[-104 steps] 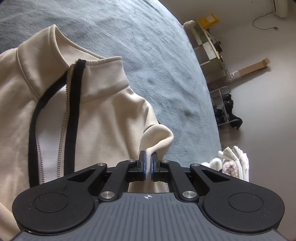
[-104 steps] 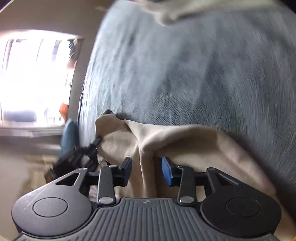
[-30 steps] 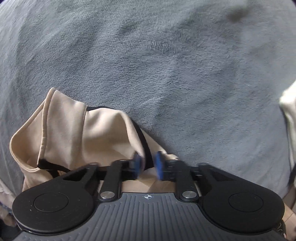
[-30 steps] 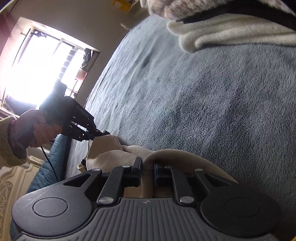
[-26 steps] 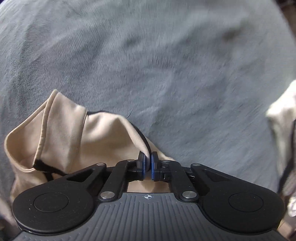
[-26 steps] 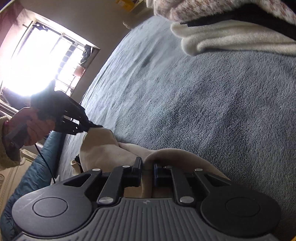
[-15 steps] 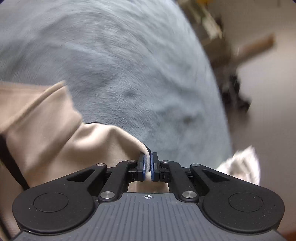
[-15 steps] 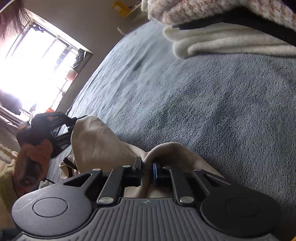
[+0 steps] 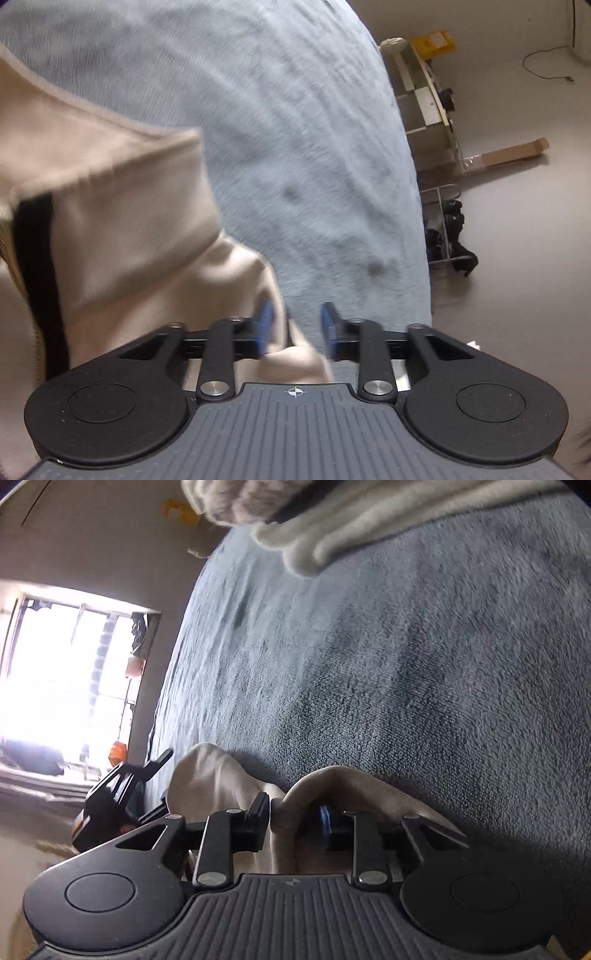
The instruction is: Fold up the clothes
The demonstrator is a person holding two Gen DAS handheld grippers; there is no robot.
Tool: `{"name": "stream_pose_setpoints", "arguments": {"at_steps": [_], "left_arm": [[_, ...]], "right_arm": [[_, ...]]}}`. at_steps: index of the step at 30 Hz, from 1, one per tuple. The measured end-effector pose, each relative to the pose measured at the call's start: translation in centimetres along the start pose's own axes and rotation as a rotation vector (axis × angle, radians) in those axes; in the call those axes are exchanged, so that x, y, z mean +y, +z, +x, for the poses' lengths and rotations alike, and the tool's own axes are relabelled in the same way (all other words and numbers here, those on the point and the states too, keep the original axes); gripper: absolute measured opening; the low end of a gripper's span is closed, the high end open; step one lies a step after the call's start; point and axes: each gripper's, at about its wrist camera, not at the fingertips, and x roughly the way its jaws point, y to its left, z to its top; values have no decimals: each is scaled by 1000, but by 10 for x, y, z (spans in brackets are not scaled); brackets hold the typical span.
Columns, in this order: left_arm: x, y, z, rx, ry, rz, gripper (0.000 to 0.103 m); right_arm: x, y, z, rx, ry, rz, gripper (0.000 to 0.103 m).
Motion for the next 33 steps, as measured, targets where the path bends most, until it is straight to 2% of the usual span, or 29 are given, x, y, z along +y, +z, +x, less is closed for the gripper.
{"name": "stream_pose_setpoints", "arguments": {"at_steps": [2,5,9,12,13,14,15,17,20,23,26,31,33], "left_arm": [[-13,0,-5,20,39,69,33],[-31,-11,-9,98,74,178,38],[-41,-39,1,220,157,293,51],[-39,-58,18,277,218,338,53],[-37,-62,23,289,220,341,52],[-36,-67,26,288,223,342,39],[-34,-70,27,280,225,344,18],[-26,-75,25,268,203,314,8],[-7,-77,9,215,128,207,5],[7,-81,-5,179,96,183,5],[16,-87,-10,165,101,197,5],[22,-88,-7,163,114,198,6],[21,-88,-6,160,114,207,8]], "right_arm": [[0,4,-4,4,-2,16,38],[7,6,-16,14,-16,-22,40],[32,7,-39,27,-41,-193,40],[60,13,-42,11,-61,-383,38],[68,17,-38,9,-67,-436,36],[74,20,-34,6,-72,-480,33],[78,21,-31,5,-77,-515,31],[84,17,-29,1,-98,-584,20],[95,14,-19,10,-126,-690,17],[103,15,0,74,-120,-761,17],[110,17,23,177,-71,-790,19],[120,24,61,289,-31,-778,23],[124,26,77,319,-31,-773,31]]}}
